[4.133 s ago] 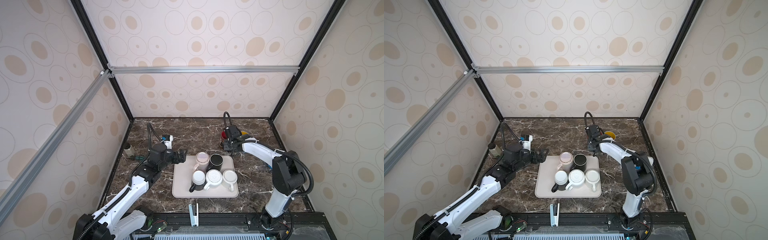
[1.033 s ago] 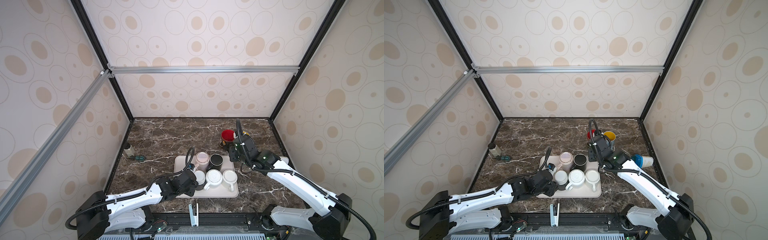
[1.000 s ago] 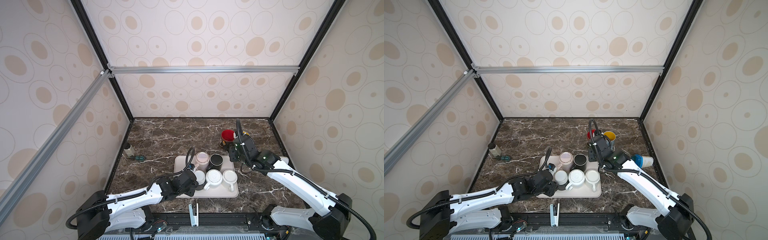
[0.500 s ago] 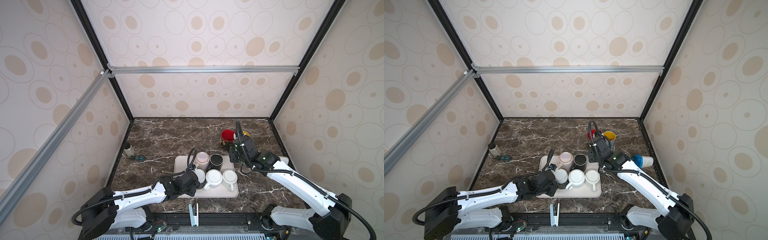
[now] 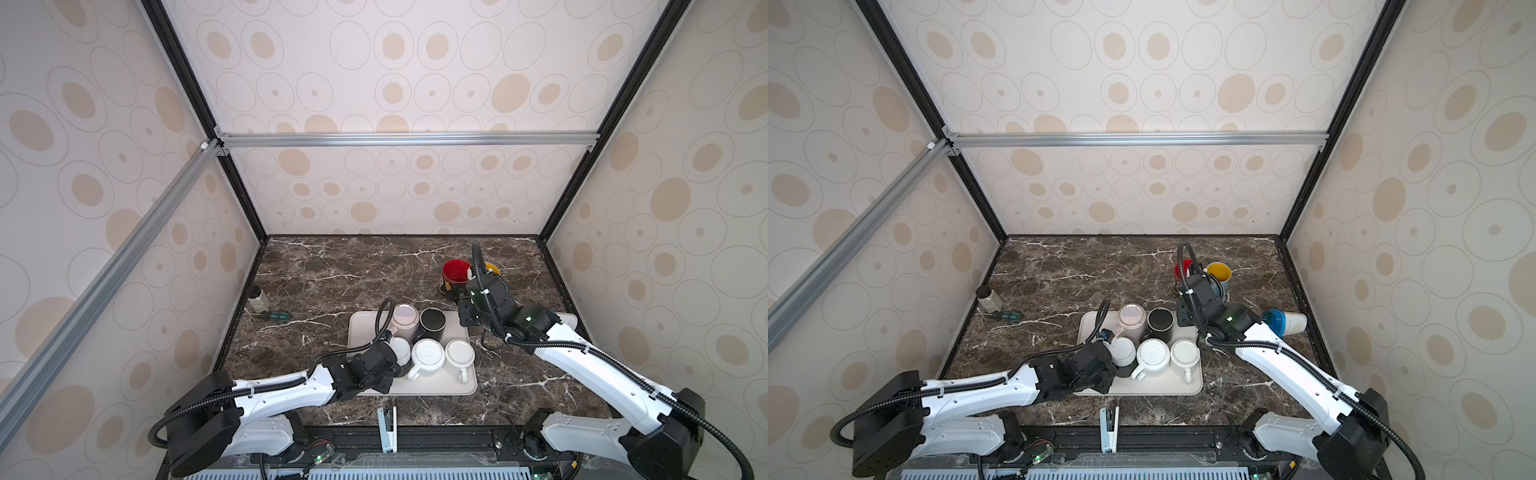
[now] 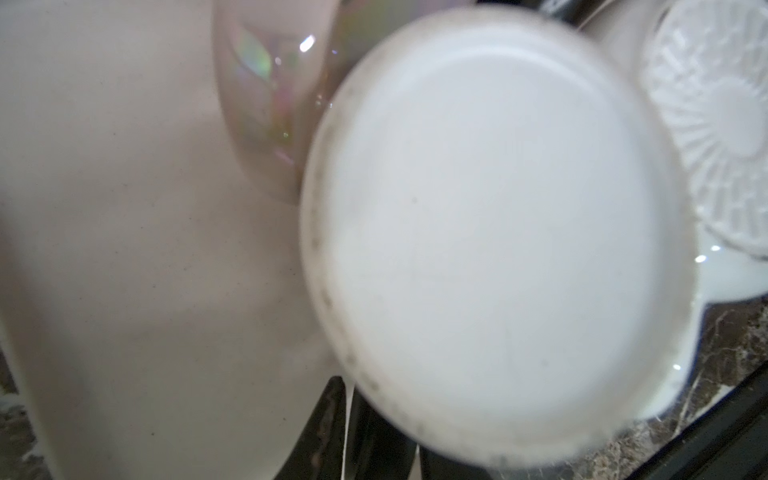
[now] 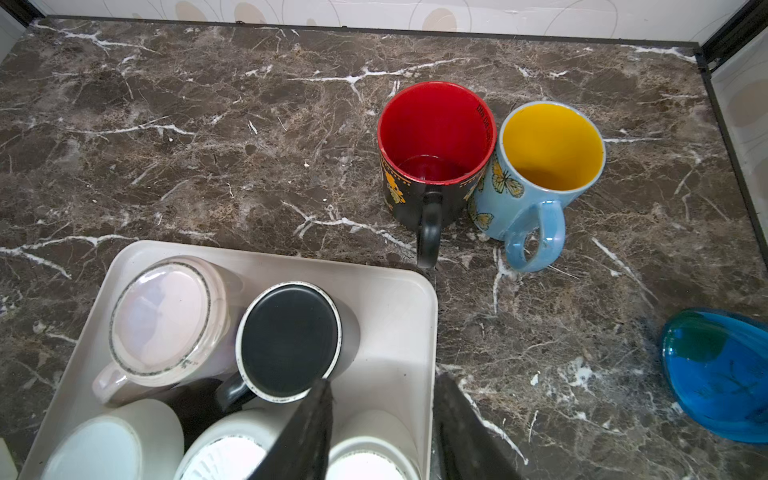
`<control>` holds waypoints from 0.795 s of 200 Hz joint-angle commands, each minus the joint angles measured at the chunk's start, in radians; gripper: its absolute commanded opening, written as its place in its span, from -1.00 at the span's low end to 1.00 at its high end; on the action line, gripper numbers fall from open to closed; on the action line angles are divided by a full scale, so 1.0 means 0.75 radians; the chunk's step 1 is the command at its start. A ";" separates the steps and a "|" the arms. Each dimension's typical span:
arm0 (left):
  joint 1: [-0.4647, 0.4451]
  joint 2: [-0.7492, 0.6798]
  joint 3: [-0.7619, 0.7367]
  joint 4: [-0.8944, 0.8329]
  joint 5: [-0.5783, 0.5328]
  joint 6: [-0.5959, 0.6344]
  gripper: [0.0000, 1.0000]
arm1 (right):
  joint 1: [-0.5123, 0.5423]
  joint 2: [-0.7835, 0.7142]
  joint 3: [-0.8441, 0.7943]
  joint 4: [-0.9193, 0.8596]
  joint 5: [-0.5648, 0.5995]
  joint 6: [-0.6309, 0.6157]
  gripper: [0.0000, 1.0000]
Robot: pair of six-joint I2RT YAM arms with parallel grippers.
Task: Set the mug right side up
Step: 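Grasp the upside-down white-bottomed black mug with the left gripper and lift it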
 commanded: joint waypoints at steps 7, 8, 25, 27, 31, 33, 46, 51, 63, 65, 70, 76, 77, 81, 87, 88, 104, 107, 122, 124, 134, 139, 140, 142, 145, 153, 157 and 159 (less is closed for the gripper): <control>-0.009 -0.004 -0.003 0.021 -0.043 -0.010 -0.51 | 0.021 -0.019 -0.016 0.009 -0.002 0.023 -0.16; -0.008 -0.003 -0.003 0.021 -0.043 -0.009 -0.52 | 0.021 -0.019 -0.016 0.009 -0.002 0.023 -0.16; -0.008 -0.021 -0.002 0.010 -0.051 -0.007 -0.58 | 0.026 -0.019 -0.019 0.011 -0.003 0.025 -0.17; -0.008 -0.024 -0.002 0.009 -0.052 -0.007 -0.61 | 0.026 -0.019 -0.019 0.010 -0.003 0.025 -0.17; -0.008 -0.029 -0.003 0.006 -0.053 -0.006 -0.64 | 0.029 -0.019 -0.021 0.011 -0.001 0.026 -0.17; -0.008 -0.030 -0.003 0.005 -0.054 -0.006 -0.66 | 0.029 -0.019 -0.022 0.013 -0.002 0.028 -0.18; -0.008 -0.045 -0.002 -0.006 -0.060 -0.003 -0.76 | 0.033 -0.017 -0.024 0.016 -0.007 0.031 -0.18; -0.008 -0.049 -0.003 -0.007 -0.059 0.000 -0.91 | 0.037 -0.016 -0.027 0.018 -0.009 0.033 -0.19; -0.008 -0.056 0.003 -0.026 -0.057 0.006 -1.00 | 0.044 -0.012 -0.030 0.019 -0.013 0.039 -0.19; -0.008 -0.056 0.005 -0.028 -0.054 0.007 -1.00 | 0.045 -0.011 -0.029 0.018 -0.015 0.040 -0.19; -0.008 -0.058 0.009 -0.036 -0.049 0.011 -1.00 | 0.048 -0.010 -0.030 0.018 -0.016 0.045 -0.20; -0.010 -0.062 0.015 -0.050 -0.042 0.016 -1.00 | 0.054 -0.008 -0.032 0.021 -0.019 0.048 -0.20; -0.010 -0.063 0.015 -0.052 -0.042 0.018 -1.00 | 0.055 -0.007 -0.032 0.021 -0.019 0.048 -0.20; -0.011 -0.067 0.018 -0.061 -0.039 0.020 -1.00 | 0.059 -0.005 -0.032 0.021 -0.021 0.051 -0.20; -0.014 -0.076 0.025 -0.076 -0.037 0.023 -1.00 | 0.065 -0.004 -0.030 0.022 -0.021 0.055 -0.20; -0.015 -0.076 0.026 -0.079 -0.037 0.024 -1.00 | 0.067 -0.004 -0.030 0.022 -0.020 0.055 -0.21; -0.022 -0.109 0.046 -0.130 -0.042 0.036 -1.00 | 0.085 -0.007 -0.026 0.016 -0.010 0.064 -0.21; -0.024 -0.116 0.053 -0.140 -0.047 0.038 -1.00 | 0.087 -0.008 -0.026 0.015 -0.008 0.067 -0.22; -0.026 -0.158 0.069 -0.183 -0.068 0.046 -1.00 | 0.104 -0.012 -0.024 0.018 -0.003 0.072 -0.24; -0.026 -0.162 0.070 -0.188 -0.072 0.046 -1.00 | 0.106 -0.012 -0.024 0.019 -0.001 0.072 -0.25; -0.026 -0.182 0.077 -0.208 -0.092 0.050 -1.00 | 0.120 -0.010 -0.022 0.017 0.006 0.072 -0.26; -0.027 -0.187 0.079 -0.213 -0.100 0.050 -1.00 | 0.124 -0.007 -0.019 0.015 0.008 0.071 -0.26; -0.027 -0.188 0.079 -0.214 -0.101 0.050 -1.00 | 0.124 -0.007 -0.020 0.013 0.008 0.071 -0.26; -0.026 -0.189 0.079 -0.216 -0.102 0.052 -1.00 | 0.126 -0.005 -0.017 0.013 0.007 0.072 -0.27; -0.026 -0.190 0.081 -0.218 -0.104 0.052 -1.00 | 0.127 -0.004 -0.015 0.010 0.010 0.073 -0.27; -0.026 -0.187 0.086 -0.222 -0.106 0.056 -1.00 | 0.134 -0.002 -0.010 0.001 0.017 0.074 -0.27; -0.026 -0.183 0.088 -0.223 -0.106 0.058 -1.00 | 0.137 -0.001 -0.008 0.001 0.020 0.072 -0.27; -0.026 -0.180 0.088 -0.224 -0.106 0.058 -1.00 | 0.138 -0.002 -0.008 -0.001 0.021 0.071 -0.27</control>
